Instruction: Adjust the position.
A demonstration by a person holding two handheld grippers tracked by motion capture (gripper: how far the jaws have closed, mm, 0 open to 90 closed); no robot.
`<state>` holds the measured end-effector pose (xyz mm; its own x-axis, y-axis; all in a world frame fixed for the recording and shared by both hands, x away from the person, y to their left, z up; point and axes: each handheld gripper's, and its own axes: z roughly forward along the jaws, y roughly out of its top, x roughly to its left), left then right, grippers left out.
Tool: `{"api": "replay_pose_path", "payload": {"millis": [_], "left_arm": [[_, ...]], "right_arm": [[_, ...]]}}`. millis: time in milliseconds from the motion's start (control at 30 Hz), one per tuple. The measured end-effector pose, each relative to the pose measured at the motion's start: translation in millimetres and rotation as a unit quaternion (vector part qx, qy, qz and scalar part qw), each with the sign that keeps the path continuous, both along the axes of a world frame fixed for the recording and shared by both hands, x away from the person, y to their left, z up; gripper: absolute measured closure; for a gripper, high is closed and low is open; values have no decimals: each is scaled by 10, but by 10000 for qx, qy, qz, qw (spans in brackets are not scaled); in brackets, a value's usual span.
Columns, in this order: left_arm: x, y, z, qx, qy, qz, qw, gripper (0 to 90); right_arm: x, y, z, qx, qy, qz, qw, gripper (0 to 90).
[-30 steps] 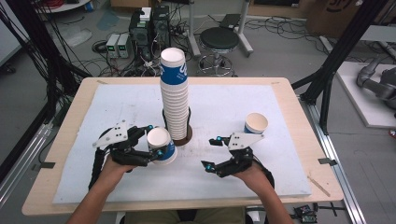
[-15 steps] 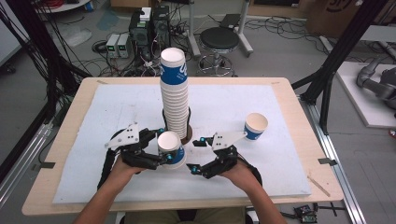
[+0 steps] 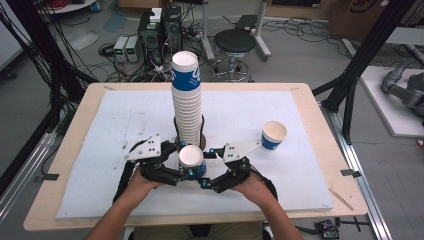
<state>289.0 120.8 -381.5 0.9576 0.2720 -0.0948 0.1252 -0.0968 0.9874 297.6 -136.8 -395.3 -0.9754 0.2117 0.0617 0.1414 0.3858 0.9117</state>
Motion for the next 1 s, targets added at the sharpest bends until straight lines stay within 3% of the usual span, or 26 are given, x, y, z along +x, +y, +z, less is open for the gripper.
{"api": "replay_pose_path", "payload": {"millis": [267, 567, 733, 833, 1000], "left_arm": [[-3, -60, -20, -26, 15, -68, 10000, 285], [4, -42, -10, -205, 3, -79, 9998, 286], [11, -22, 3, -260, 15, -99, 9996, 292], [15, -19, -4, -268, 89, -81, 9996, 293], [14, -31, -10, -102, 204, -78, 9997, 282]], "right_arm": [[1, 36, -19, 159, 23, 95, 9998, 197], [-4, 65, -73, 61, 19, 115, 9999, 191], [-3, 42, -48, 81, -90, 133, 9998, 244], [-1, 33, -30, 10, -113, 162, 9998, 265], [4, 32, -4, -234, -142, 222, 9994, 276]]}}
